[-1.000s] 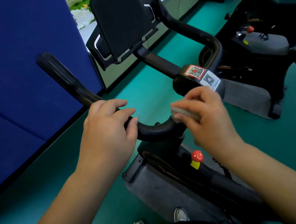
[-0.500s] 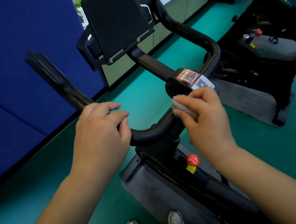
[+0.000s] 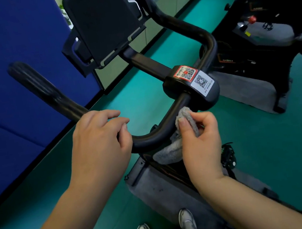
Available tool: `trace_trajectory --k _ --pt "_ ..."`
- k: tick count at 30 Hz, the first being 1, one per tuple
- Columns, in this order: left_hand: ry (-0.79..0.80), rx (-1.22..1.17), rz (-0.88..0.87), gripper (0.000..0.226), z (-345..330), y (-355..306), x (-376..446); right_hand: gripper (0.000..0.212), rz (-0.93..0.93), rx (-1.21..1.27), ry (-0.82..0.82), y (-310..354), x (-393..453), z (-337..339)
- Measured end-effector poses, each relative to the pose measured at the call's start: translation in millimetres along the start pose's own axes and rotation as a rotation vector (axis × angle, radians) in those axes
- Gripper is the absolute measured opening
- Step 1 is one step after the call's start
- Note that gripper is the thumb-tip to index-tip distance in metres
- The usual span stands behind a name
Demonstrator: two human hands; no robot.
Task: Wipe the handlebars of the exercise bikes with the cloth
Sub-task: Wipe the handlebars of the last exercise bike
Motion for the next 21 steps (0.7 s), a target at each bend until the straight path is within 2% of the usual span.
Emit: trace_trajectory --k 5,11,17,21 --pt "0.068 0.018 -0.062 0.037 1 5 4 0.015 -0.149 0.183 -0.188 8 22 -9" --pt "0.062 -0.021 -0.112 0.037 -4 9 5 0.010 -0.254 0.268 -0.088 -2 -16 -18" --pt "0.074 -0.053 -0.139 0.035 -7 12 7 0.013 -0.304 0.319 -0.268 2 23 -17" --pt "0.059 -0.077 -0.146 0.033 -8 14 4 0.010 -0.233 0.271 -0.160 2 -2 -12"
Point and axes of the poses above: each hand's wrist, its own x-axis towards the middle knuckle, its own z-axis out of the back of the hand, y = z × x, the point moved 2 cm from there along x, towards the middle knuckle, and after that the axes turned 12 degrees about -x, right-handed, at the moved point
